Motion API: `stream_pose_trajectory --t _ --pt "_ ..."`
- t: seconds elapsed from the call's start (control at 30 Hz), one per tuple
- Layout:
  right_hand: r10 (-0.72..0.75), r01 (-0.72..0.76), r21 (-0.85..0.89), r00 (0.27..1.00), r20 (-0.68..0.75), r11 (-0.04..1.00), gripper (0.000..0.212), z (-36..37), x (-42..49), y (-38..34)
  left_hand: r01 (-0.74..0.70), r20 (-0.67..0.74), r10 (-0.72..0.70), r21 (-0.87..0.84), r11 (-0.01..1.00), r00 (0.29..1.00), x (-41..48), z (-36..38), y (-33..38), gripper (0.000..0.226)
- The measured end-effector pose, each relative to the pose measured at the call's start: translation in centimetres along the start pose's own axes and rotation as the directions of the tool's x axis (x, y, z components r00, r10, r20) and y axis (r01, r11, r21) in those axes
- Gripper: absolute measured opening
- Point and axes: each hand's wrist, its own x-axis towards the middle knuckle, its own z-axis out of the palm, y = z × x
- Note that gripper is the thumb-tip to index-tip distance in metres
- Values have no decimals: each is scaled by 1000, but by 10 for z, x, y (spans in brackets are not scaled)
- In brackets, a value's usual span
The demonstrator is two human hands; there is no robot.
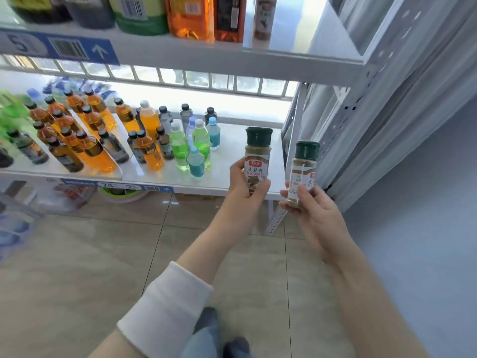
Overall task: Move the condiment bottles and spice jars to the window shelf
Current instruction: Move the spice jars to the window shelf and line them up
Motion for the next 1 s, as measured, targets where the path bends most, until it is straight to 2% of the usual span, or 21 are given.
stream_pose_trajectory --t 0.1,0.17,0.33,0.57,0.73,0.83,0.93,1.0 --pt "-99 98 -57 995 -23 994 45 13 19 -44 -85 -6 85 37 996 996 25 -2 39 43" --pt "-166 160 -136 985 -39 978 51 23 32 -71 -140 1 141 56 988 990 43 -5 63 40" --pt "-297 266 -225 948 -117 937 42 39 72 -118 -245 49 241 92 965 969 86 -17 104 44" --pt "-378 310 -313 907 -184 898 36 38 135 -155 -287 91 286 4 958 954 142 -14 122 43" --pt "-403 326 -340 896 -186 882 40 36 208 -189 -277 44 278 -21 961 960 189 -1 131 41" --pt "-449 341 -430 875 -178 836 38 36 259 -211 -268 7 268 -28 963 963 216 12 137 38" --pt "-464 301 -514 857 -224 803 31 38 310 -228 -250 -28 249 -53 967 968 242 28 146 38" --pt "-445 290 -481 861 -246 828 26 41 343 -237 -244 -50 242 -61 968 969 262 36 154 39"
